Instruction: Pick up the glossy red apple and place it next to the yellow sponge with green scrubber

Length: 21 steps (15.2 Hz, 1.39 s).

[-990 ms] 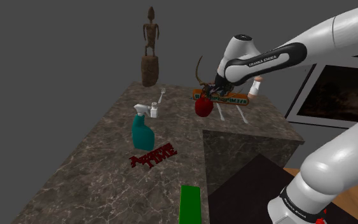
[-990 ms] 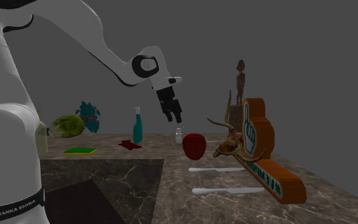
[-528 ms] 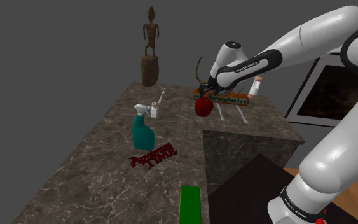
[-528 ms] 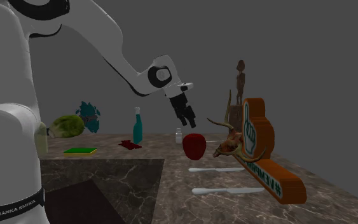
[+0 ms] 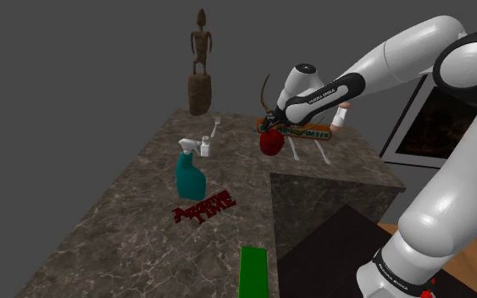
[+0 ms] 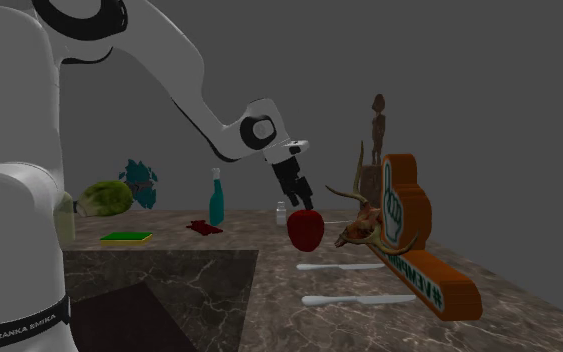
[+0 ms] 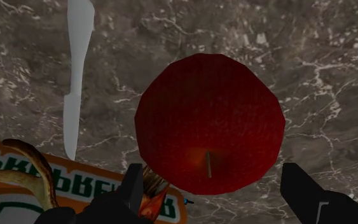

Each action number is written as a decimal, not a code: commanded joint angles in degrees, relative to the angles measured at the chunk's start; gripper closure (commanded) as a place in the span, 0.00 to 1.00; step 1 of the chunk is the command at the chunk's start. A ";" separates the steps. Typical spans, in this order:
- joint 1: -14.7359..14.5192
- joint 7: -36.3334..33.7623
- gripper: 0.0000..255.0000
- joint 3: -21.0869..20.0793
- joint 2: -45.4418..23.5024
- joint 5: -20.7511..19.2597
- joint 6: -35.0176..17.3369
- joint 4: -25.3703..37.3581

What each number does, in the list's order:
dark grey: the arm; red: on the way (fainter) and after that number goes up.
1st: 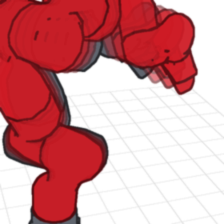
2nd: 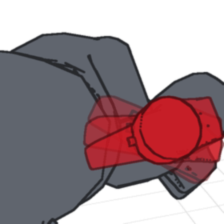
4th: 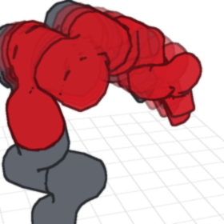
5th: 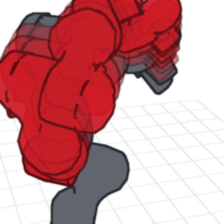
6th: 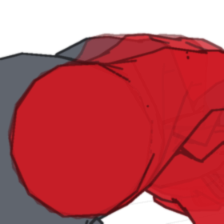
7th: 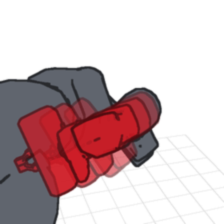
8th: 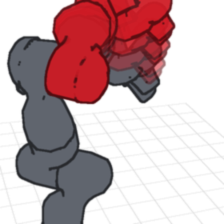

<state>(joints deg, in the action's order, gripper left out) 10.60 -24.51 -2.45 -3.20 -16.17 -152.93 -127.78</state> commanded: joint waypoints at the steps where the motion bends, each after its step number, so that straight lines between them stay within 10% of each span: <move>1: -0.01 -0.10 0.00 0.00 -0.15 -0.09 -0.12 0.04; 5: -0.01 -0.10 0.00 0.00 -0.14 -0.08 -0.11 0.04; 6: -0.01 -0.10 1.00 0.00 -0.14 -0.08 -0.11 0.04; 21: -0.08 1.86 1.00 -0.28 2.42 1.93 4.17 1.86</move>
<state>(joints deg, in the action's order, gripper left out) 10.53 -23.01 -2.70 -1.05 -14.58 -149.54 -126.45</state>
